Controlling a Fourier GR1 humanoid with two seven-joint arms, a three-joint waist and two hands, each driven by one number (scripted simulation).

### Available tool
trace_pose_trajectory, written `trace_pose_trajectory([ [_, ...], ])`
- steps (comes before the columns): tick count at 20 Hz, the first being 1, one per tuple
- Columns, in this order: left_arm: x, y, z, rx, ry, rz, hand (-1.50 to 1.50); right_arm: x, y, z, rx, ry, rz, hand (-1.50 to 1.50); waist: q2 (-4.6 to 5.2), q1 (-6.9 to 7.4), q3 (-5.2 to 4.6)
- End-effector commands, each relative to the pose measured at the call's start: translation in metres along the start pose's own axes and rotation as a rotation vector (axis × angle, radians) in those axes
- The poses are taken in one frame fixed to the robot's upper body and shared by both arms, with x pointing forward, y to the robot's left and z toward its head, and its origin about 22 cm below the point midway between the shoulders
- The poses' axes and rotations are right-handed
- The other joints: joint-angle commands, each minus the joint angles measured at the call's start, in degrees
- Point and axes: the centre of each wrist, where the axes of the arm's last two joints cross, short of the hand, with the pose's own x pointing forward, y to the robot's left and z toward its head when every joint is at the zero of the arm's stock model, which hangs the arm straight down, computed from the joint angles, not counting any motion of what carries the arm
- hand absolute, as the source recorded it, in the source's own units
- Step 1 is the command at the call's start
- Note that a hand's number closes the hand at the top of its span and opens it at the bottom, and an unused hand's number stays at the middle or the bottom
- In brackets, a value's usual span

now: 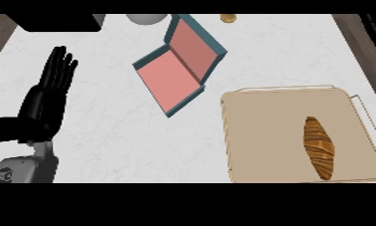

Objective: Pick the croissant from the tray and place it in the cardboard box

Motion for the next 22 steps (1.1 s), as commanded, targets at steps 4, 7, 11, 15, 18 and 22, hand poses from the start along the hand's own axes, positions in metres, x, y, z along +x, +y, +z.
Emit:
trace_pose_trajectory([
  [4, 0.01, 0.013, -0.01, -0.143, -0.025, -0.227, 0.0, 0.04, -0.066, 0.036, -0.074, -0.024, 0.203, -1.5, -1.23, -2.48, 0.99],
  [7, 0.004, 0.011, -0.004, -0.217, 0.018, -0.278, 0.0, 0.051, -0.094, 0.046, 0.017, 0.171, 0.596, -1.5, -0.54, -5.37, 0.89],
  [11, 0.01, 0.012, -0.004, -0.29, -0.017, -0.268, 0.0, 0.014, -0.133, 0.119, -0.041, 0.13, 0.543, -1.5, -1.07, -1.96, 1.08],
  [15, 0.013, -0.005, -0.018, -0.324, -0.016, -0.264, 0.0, 0.004, -0.138, 0.139, 0.122, 0.062, 0.705, -1.5, -0.71, -1.12, 1.07],
  [18, 0.003, -0.003, -0.014, -0.336, -0.013, -0.273, 0.0, 0.013, -0.137, 0.144, 0.196, 0.018, 0.807, -1.5, -0.83, -0.46, 0.93],
  [22, 0.015, -0.003, -0.005, -0.329, -0.035, -0.277, 0.0, 0.028, -0.13, 0.141, 0.332, 0.152, 0.953, -1.5, -1.03, 0.22, 0.86],
])
